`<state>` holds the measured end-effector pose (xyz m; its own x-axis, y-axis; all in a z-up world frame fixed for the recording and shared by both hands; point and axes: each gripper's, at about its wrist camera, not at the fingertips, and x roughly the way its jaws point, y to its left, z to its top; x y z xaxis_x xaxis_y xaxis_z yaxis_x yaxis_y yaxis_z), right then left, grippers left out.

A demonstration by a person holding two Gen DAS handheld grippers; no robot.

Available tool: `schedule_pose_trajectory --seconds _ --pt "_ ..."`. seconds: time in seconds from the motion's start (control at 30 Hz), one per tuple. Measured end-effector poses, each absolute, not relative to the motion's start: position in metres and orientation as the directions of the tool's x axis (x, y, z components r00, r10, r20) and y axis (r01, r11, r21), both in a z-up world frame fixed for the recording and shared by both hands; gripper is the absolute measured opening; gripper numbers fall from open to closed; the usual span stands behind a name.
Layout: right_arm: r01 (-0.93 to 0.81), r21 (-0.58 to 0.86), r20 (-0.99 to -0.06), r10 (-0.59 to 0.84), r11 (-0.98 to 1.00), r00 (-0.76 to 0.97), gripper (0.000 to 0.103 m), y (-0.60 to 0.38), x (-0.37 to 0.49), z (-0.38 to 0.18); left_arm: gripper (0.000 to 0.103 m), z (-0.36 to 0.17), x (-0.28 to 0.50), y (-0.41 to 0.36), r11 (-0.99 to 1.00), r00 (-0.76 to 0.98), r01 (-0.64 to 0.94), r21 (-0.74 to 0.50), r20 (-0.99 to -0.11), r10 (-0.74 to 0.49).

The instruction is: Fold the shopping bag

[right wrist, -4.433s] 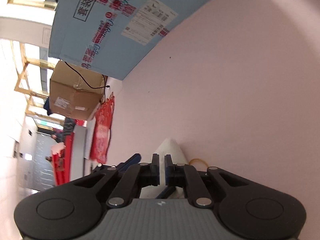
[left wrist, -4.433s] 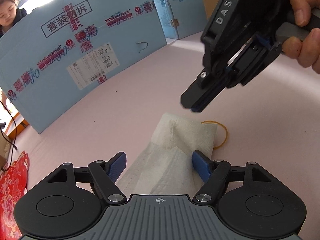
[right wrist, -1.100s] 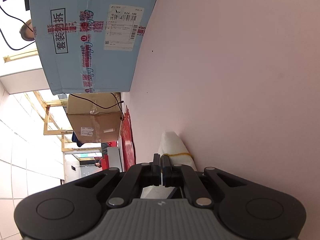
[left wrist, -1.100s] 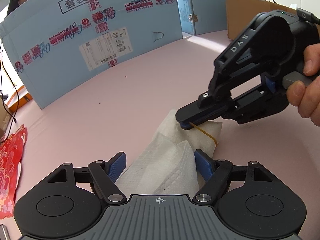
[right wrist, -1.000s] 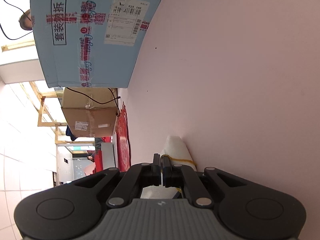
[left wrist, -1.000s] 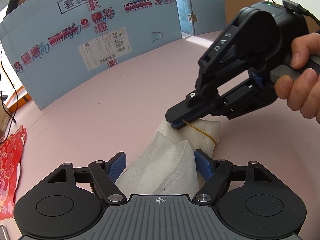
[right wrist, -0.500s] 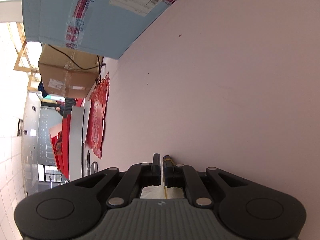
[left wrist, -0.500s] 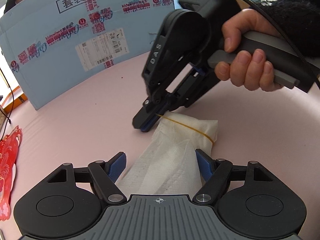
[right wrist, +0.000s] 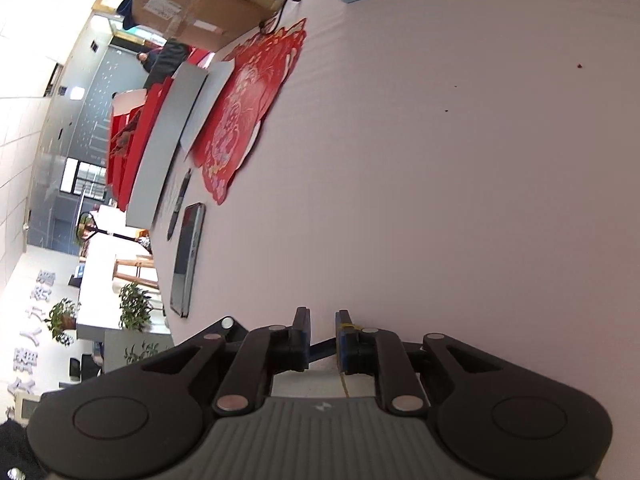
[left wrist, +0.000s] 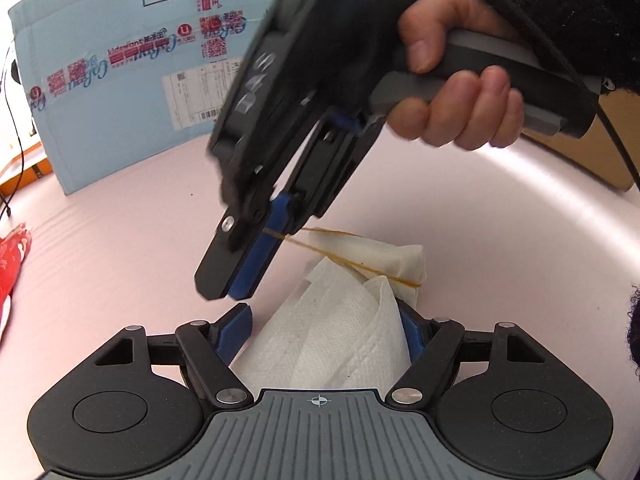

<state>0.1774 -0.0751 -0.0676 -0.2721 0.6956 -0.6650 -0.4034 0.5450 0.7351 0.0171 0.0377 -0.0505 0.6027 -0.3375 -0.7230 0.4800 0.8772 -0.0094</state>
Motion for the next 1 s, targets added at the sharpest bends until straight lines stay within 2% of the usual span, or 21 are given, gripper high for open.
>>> schedule_pose_trajectory --seconds 0.1,0.27,0.3,0.33,0.43,0.57,0.63,0.93,1.0 --pt "-0.364 0.697 -0.709 0.671 0.618 -0.219 0.016 -0.1 0.181 -0.067 0.069 -0.048 0.023 0.04 0.865 0.57 0.501 -0.038 -0.738 -0.363" --pt "-0.219 0.715 -0.695 0.708 0.664 -0.121 0.013 -0.143 0.188 -0.079 0.056 -0.046 0.027 0.04 0.836 0.54 0.545 -0.063 -0.736 -0.407" --pt "-0.21 0.72 -0.69 0.713 0.661 -0.124 0.013 -0.143 0.188 -0.081 0.052 -0.045 0.026 0.042 0.831 0.543 0.551 -0.07 -0.726 -0.421" --pt "-0.204 0.726 -0.685 0.718 0.656 -0.127 0.013 -0.144 0.189 -0.084 0.042 -0.046 0.023 0.042 0.822 0.549 0.566 -0.064 -0.714 -0.434" --pt "-0.22 0.739 -0.671 0.726 0.637 -0.15 0.013 -0.136 0.192 -0.088 0.032 -0.048 0.008 0.036 0.772 0.573 0.636 -0.004 -0.668 -0.475" --pt "-0.26 0.741 -0.668 0.716 0.619 -0.201 0.017 -0.123 0.193 -0.089 0.03 -0.047 -0.001 0.029 0.743 0.589 0.668 0.048 -0.645 -0.488" --pt "-0.297 0.734 -0.676 0.699 0.611 -0.233 0.018 -0.114 0.193 -0.087 0.029 -0.046 -0.018 0.018 0.696 0.597 0.707 0.127 -0.634 -0.492" --pt "-0.508 0.673 -0.739 0.521 0.537 -0.428 0.019 -0.051 0.192 -0.074 0.026 -0.055 -0.031 0.006 0.577 0.628 0.75 0.322 -0.619 -0.471" --pt "-0.535 0.665 -0.746 0.487 0.52 -0.454 0.023 -0.043 0.187 -0.072 0.026 -0.056 -0.033 0.003 0.566 0.635 0.749 0.345 -0.617 -0.464"
